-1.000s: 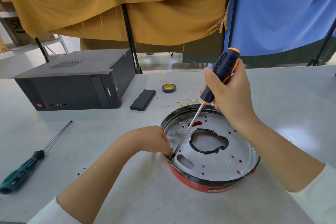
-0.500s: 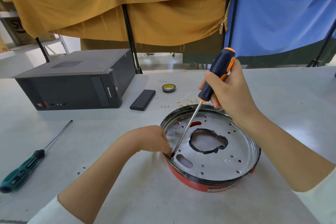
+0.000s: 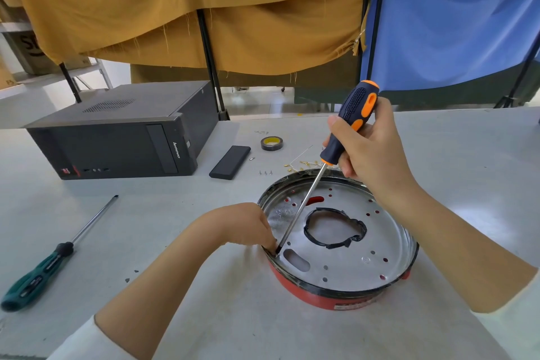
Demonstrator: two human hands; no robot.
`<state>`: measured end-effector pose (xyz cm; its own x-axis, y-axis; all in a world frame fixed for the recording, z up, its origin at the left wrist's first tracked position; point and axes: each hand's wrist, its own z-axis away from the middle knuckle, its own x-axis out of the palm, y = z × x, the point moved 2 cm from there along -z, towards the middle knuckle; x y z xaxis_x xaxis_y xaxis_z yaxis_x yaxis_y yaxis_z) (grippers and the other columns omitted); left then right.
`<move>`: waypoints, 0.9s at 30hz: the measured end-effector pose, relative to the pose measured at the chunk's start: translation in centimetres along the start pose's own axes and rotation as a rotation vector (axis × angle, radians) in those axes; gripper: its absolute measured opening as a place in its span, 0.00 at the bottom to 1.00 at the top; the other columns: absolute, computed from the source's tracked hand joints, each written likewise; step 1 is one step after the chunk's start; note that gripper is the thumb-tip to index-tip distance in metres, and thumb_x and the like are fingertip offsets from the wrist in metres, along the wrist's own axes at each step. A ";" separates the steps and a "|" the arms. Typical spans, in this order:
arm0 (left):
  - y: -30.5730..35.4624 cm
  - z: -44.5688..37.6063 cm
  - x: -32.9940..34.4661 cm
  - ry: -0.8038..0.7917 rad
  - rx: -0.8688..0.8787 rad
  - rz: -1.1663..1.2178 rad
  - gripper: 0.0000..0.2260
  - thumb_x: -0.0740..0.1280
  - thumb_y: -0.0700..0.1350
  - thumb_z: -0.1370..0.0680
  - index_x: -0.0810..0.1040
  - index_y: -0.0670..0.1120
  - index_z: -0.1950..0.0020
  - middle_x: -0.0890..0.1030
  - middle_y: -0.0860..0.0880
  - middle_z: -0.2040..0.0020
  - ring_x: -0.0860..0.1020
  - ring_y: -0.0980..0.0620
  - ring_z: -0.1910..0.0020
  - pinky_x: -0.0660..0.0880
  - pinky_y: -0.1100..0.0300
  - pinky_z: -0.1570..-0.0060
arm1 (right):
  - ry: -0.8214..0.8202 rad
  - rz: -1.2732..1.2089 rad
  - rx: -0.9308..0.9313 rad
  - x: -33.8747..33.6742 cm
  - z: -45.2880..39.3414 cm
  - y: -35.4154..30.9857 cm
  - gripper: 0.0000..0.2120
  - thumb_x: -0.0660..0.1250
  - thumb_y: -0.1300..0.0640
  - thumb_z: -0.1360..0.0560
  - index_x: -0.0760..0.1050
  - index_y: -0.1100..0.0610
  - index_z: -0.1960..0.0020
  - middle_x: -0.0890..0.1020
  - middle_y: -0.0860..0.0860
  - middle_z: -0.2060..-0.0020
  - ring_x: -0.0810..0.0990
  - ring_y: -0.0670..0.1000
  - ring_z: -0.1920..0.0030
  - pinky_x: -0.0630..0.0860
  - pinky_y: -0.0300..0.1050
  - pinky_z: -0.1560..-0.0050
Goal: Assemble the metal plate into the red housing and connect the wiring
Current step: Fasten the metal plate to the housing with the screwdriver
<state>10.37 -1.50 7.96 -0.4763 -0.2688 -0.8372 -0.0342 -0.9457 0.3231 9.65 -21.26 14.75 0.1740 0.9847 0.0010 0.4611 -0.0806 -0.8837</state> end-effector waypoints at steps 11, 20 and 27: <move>0.0 0.0 0.1 0.007 0.003 -0.027 0.15 0.71 0.54 0.27 0.84 0.46 0.46 0.82 0.46 0.46 0.75 0.49 0.54 0.70 0.60 0.55 | 0.050 0.010 -0.024 -0.5 0.3 0.0 0.09 0.63 0.59 0.22 0.64 0.49 0.51 0.78 0.65 0.58 0.72 0.42 0.80 0.67 0.35 0.79; 0.1 0.0 0.0 0.005 0.007 -0.036 0.15 0.71 0.55 0.27 0.84 0.46 0.48 0.80 0.47 0.51 0.73 0.50 0.56 0.70 0.60 0.56 | 0.037 0.004 -0.060 -0.3 0.6 -0.2 0.09 0.63 0.59 0.22 0.64 0.49 0.51 0.77 0.68 0.58 0.71 0.43 0.80 0.68 0.37 0.79; 0.1 -0.1 -0.1 0.008 0.006 -0.041 0.14 0.71 0.55 0.27 0.84 0.47 0.48 0.82 0.48 0.48 0.75 0.51 0.55 0.70 0.62 0.58 | 0.022 -0.009 -0.070 -0.2 0.7 -0.3 0.09 0.63 0.59 0.22 0.63 0.52 0.49 0.77 0.67 0.57 0.73 0.43 0.79 0.68 0.35 0.79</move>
<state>10.47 -1.56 7.99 -0.4678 -0.2308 -0.8532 -0.0588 -0.9550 0.2906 8.85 -21.33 14.73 0.1888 0.9818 0.0196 0.5224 -0.0835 -0.8486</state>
